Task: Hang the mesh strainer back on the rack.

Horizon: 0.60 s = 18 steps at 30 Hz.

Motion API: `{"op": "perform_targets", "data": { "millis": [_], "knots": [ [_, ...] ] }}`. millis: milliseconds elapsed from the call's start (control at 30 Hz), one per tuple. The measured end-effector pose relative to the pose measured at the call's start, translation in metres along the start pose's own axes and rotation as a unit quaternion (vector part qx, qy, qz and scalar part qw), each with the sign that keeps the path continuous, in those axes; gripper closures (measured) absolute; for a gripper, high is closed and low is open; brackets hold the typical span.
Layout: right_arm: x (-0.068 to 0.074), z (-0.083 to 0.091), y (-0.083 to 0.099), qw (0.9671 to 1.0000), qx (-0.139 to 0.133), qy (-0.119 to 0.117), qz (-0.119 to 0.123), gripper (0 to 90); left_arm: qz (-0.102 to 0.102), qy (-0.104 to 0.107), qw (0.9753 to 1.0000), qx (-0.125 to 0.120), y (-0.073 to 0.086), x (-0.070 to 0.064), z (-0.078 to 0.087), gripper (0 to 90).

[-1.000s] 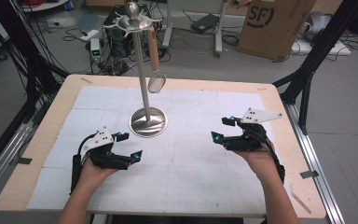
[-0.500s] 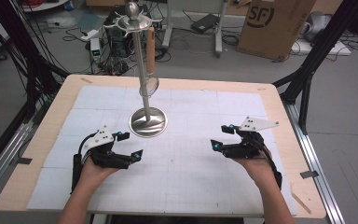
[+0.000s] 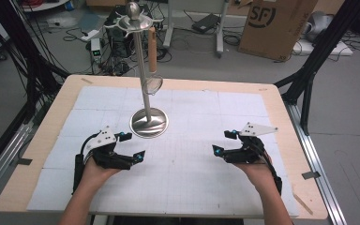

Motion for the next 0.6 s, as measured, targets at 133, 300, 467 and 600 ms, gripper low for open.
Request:
{"op": "perform_targets", "data": {
  "millis": [133,300,467,600],
  "knots": [
    [0.0017,-0.0014,-0.0008,1.0,-0.001,-0.001,0.003,21.1,-0.001,0.0,1.0,-0.002,-0.0007,-0.0003,0.0016,12.0],
    [0.0006,-0.0018,-0.0001,1.0,0.001,0.0,0.001,21.1,0.001,-0.002,1.0,-0.004,-0.0009,0.0006,0.0021,12.0],
    [0.0017,-0.0006,0.0001,1.0,0.002,0.0,0.0,21.1,-0.001,-0.003,1.0,-0.006,-0.0013,-0.0001,0.0024,12.0],
    [0.0025,-0.0012,0.0015,1.0,0.006,0.001,-0.002,21.1,0.0,-0.005,1.0,-0.005,-0.0009,0.0001,0.002,12.0]
  ]
}}
Point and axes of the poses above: each handheld gripper's, and its own axes: z roughly backward along the jaws, y roughly out of its underside, x roughly to its left, the point moved 2 cm from there along -z, roughly forward along the jaws, and after that the axes turned 4 degrees about z, right-handed, at the moved point
